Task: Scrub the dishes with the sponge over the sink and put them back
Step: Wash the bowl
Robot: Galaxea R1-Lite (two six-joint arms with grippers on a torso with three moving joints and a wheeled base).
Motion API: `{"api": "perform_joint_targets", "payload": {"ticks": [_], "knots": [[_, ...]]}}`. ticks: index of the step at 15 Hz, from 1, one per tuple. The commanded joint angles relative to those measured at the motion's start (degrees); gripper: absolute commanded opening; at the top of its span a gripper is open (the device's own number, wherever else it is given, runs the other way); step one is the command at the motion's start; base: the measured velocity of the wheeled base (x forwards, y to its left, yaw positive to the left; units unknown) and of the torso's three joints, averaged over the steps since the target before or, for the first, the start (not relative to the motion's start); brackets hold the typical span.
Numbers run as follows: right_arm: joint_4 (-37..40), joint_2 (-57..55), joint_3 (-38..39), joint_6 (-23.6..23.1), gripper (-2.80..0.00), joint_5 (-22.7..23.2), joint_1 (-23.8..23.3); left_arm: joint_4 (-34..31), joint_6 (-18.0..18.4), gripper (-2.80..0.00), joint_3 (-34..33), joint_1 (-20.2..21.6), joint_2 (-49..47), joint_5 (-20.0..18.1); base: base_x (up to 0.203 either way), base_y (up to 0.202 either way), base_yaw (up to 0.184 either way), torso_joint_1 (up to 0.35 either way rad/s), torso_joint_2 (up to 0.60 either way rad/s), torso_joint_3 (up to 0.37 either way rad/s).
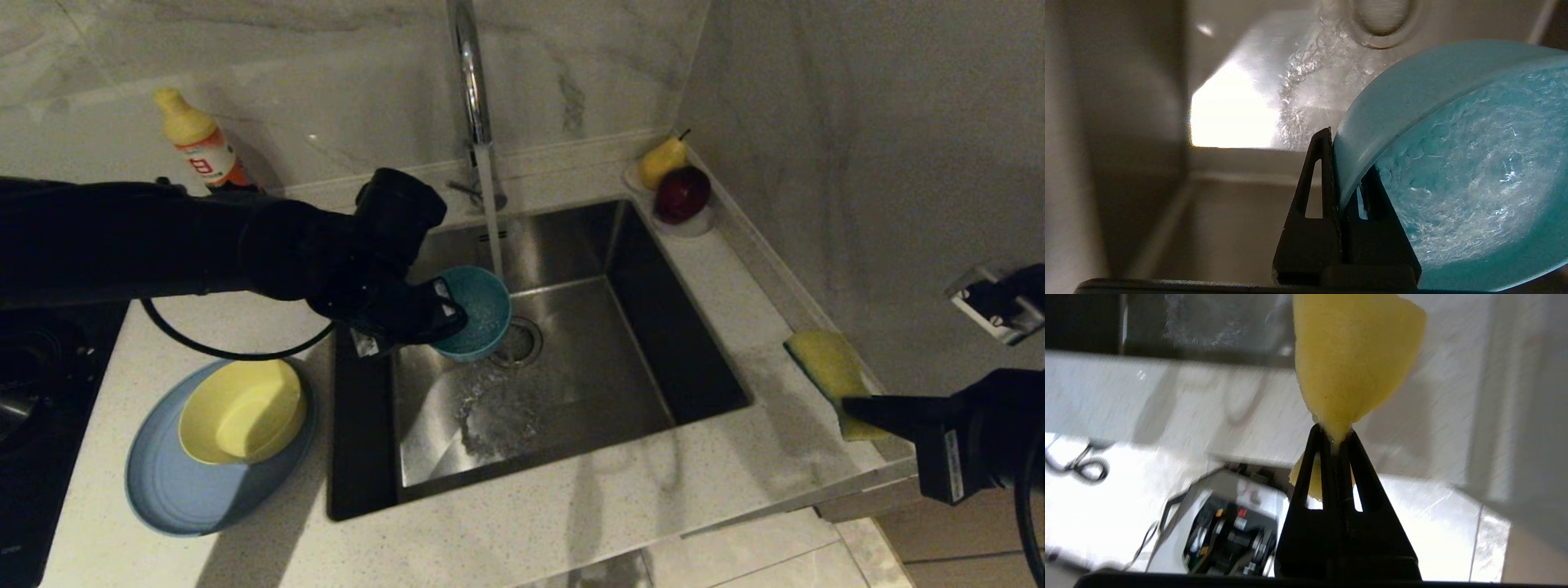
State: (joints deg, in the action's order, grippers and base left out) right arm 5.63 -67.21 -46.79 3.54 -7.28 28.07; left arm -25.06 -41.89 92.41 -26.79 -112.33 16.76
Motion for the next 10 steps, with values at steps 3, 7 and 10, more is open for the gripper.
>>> {"api": "perform_joint_targets", "payload": {"ticks": [3, 7, 10], "knots": [[1.93, 0.24, 0.50, 5.07, -2.80, -0.02, 5.17, 7.19, 1.34, -2.80, -14.47, 1.32, 9.85, 3.02, 0.000, 0.000, 0.000, 0.000, 0.00, 0.000], [3.20, 0.06, 0.11, 7.54, -2.80, 1.86, 6.16, 18.55, 5.48, -2.80, -25.10, 1.64, 16.91, 3.84, 0.000, 0.000, 0.000, 0.000, 0.00, 0.000], [5.14, -0.28, -0.13, 11.51, -2.80, 4.31, 8.47, 22.11, 9.03, -2.80, -28.31, 1.72, 18.67, 6.06, 0.000, 0.000, 0.000, 0.000, 0.00, 0.000]]}}
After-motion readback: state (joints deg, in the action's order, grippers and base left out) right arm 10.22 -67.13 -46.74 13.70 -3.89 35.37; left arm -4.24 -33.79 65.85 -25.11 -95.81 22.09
